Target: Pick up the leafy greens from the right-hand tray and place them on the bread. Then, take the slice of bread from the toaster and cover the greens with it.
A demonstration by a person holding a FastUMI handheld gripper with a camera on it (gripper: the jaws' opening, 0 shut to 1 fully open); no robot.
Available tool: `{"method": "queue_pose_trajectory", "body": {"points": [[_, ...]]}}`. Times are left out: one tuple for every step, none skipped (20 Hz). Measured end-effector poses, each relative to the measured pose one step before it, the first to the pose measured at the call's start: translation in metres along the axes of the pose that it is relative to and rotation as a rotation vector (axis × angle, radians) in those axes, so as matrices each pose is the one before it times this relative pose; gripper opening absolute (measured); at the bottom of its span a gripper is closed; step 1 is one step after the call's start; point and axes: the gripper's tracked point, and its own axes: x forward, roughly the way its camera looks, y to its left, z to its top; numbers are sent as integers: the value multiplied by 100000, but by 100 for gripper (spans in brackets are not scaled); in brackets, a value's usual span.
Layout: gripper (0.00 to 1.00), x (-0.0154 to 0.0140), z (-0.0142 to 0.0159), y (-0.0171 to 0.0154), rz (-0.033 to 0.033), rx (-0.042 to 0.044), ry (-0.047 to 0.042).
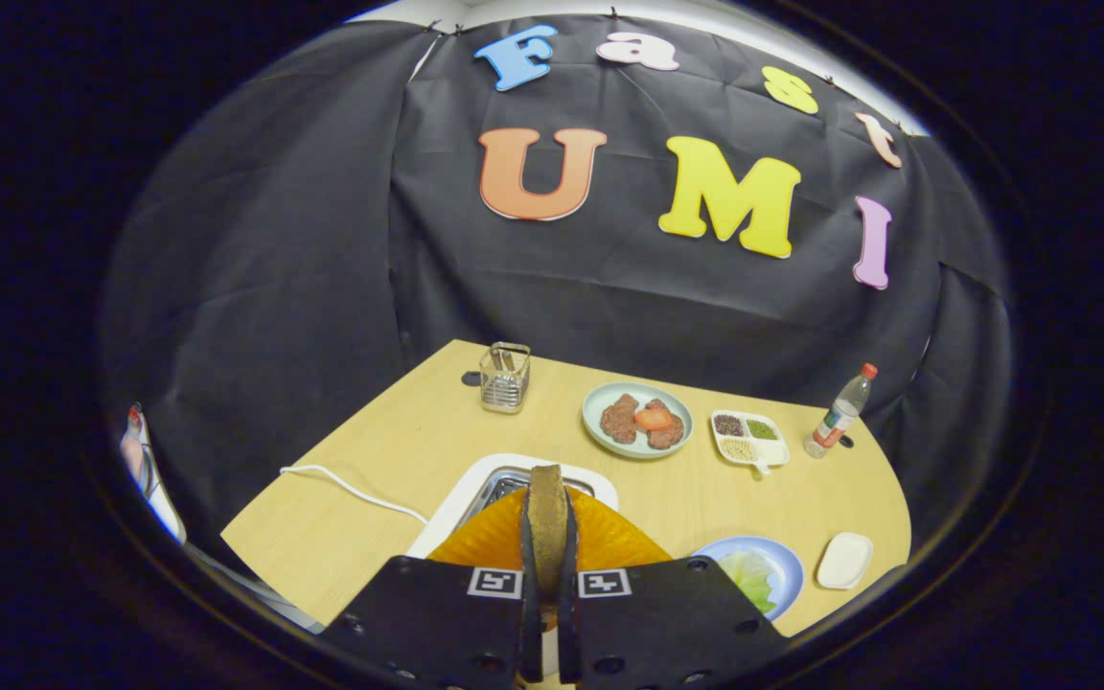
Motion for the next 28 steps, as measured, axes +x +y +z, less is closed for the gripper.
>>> {"method": "queue_pose_trajectory", "body": {"points": [[6,-762,636,-130,-86,65,-1530],[6,-694,634,10,399,211,-1435],[6,-683,711,-13,269,948,-1370],[6,-697,668,-85,272,604,-1535],[6,-939,923,-192,-54,224,-1705],[6,-876,750,-191,-62,21,-1778],[6,-725,758,-114,35,56,-1789],[6,-947,905,-96,389,-50,-2075],[6,-887,758,-284,-391,-104,-1622],[6,-823,658,-426,-264,-78,-1630],[6,-767,707,-281,-14,-23,-1805],[6,-697,585,-472,-268,-69,-1618],[6,-622,488,-610,-579,-97,-1482],[6,-470,173,-642,-722,107,-864],[6,-332,36,-645,-591,378,-425],[6,-141,-212,-557,-434,428,30],[6,-71,-322,-876,-827,563,383],[6,99,-451,-807,-861,680,512],[6,208,-672,-881,-878,826,890],[6,284,-843,-788,-732,624,1114],[6,332,-975,-900,-891,1149,1276],[6,592,-968,-973,-918,1472,1135],[6,590,-1172,-975,-969,1777,1427],[6,814,-1231,-804,-513,2095,1988],[6,796,-1255,-809,-352,1580,2324],[6,902,-1078,-874,-418,1079,2099],[6,856,-987,-715,-433,495,1737],[6,1006,-950,-661,99,392,1405]]}}
